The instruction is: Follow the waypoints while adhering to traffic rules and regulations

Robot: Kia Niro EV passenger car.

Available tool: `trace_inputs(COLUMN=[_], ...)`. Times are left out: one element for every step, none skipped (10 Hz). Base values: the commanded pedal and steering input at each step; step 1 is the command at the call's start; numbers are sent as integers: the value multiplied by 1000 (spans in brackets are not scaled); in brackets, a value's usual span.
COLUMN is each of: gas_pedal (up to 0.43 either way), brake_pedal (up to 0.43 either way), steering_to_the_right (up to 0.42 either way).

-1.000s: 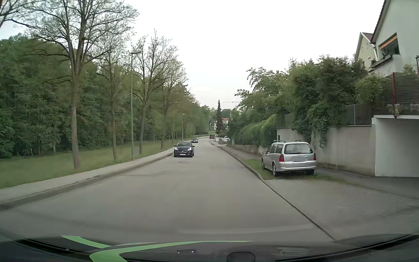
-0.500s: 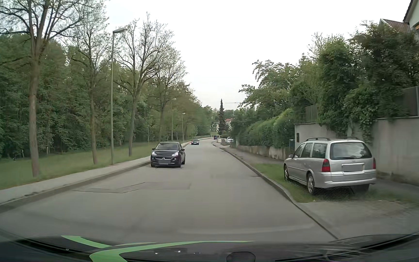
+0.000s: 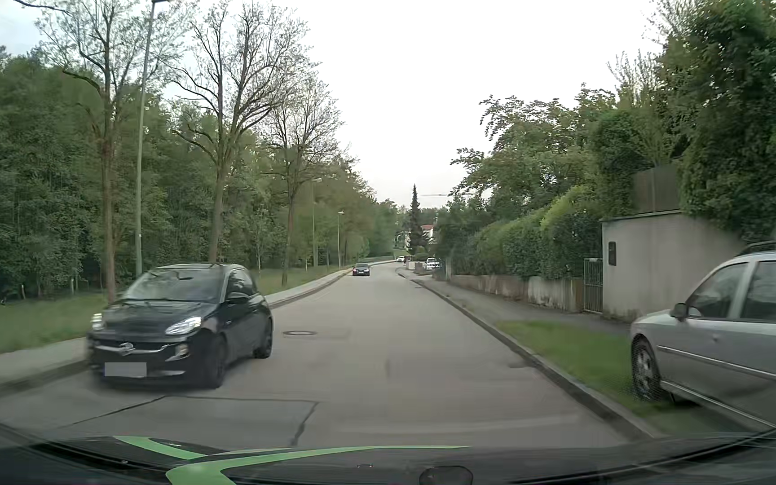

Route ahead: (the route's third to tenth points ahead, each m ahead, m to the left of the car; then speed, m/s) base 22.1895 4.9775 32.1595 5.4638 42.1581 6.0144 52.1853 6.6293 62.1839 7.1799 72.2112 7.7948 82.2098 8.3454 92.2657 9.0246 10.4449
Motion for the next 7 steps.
trace_inputs(gas_pedal=[150, 150, 150, 150, 150, 150, 150], brake_pedal=[0, 0, 0, 0, 0, 0, 0], steering_to_the_right=[-5, -5, -5, -5, -5, -5, -6])
